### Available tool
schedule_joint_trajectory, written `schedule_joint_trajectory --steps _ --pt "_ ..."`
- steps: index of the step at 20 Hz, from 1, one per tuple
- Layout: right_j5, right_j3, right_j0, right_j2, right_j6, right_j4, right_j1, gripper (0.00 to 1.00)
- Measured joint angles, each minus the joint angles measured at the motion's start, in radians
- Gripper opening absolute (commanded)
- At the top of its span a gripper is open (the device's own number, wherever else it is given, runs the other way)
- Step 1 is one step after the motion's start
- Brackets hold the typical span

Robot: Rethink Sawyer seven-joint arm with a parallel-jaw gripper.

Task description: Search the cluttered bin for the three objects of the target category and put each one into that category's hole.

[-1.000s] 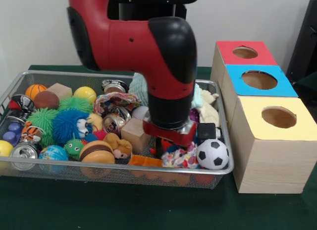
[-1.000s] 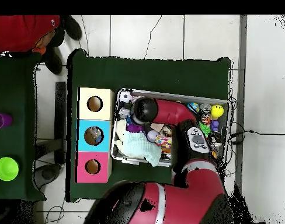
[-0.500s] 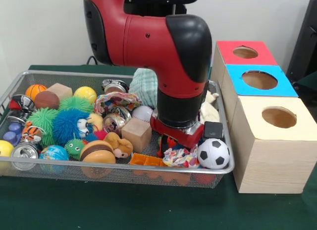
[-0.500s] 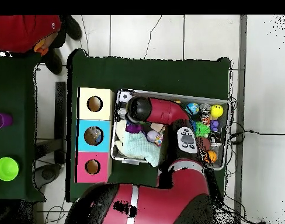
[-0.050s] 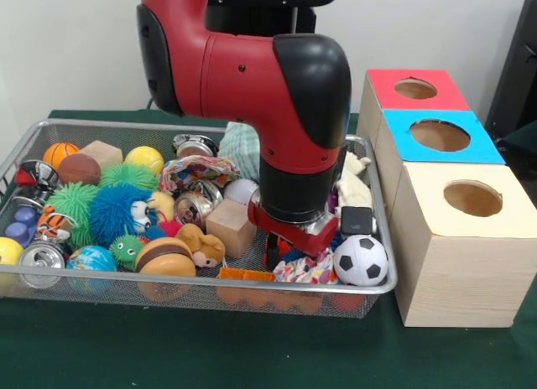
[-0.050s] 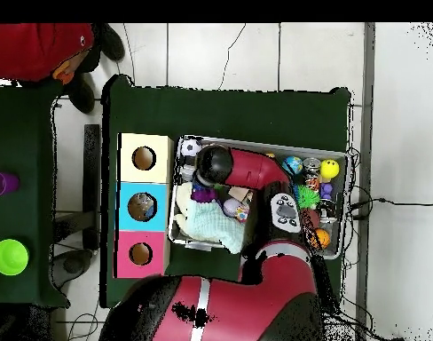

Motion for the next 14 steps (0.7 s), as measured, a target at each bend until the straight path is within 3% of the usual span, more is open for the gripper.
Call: schedule_joint_trajectory --steps 4,14 --pt "0.0 0.016 -0.025 0.005 0.0 -0.001 -0.013 1.0" --pt "0.008 0.062 -0.186 0.012 0.0 -0.059 -0.036 1.0"
